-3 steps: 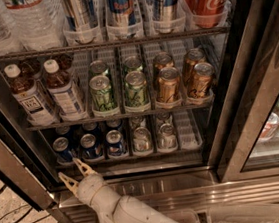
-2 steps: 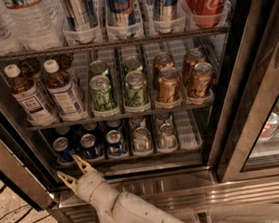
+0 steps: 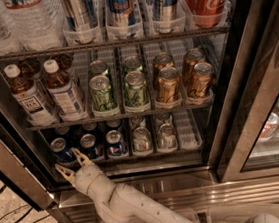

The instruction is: Pick pepsi can from bottom shelf of fridge

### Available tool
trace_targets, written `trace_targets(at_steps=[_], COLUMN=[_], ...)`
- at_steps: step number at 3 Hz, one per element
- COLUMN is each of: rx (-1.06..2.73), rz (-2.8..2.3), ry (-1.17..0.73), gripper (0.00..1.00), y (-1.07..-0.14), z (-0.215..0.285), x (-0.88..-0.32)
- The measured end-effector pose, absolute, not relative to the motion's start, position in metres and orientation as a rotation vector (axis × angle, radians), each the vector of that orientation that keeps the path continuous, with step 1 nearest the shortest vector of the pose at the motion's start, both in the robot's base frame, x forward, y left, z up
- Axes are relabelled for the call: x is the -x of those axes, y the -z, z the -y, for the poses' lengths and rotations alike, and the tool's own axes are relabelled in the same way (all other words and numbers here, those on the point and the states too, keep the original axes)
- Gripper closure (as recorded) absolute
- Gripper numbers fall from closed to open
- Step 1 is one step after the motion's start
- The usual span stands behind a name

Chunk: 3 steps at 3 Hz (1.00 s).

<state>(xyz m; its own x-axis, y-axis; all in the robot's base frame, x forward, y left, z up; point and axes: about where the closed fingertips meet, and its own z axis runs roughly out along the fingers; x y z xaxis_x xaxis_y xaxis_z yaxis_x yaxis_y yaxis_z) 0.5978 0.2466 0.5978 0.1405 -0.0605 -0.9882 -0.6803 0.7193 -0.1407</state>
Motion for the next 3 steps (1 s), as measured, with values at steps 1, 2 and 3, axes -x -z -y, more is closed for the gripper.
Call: trace_targets(at_steps=[1,2,3], rx=[0.658,0.648,0.658], rz=[-1.38,-1.394,-1.406], ry=[-0.516,-0.537,-0.561], gripper=[0.42,0.41,0.4], y=[-0.599,-0.597,-0.594], z=[-0.25,-0.255,-0.265], x=[-0.611,-0.626,-0.637])
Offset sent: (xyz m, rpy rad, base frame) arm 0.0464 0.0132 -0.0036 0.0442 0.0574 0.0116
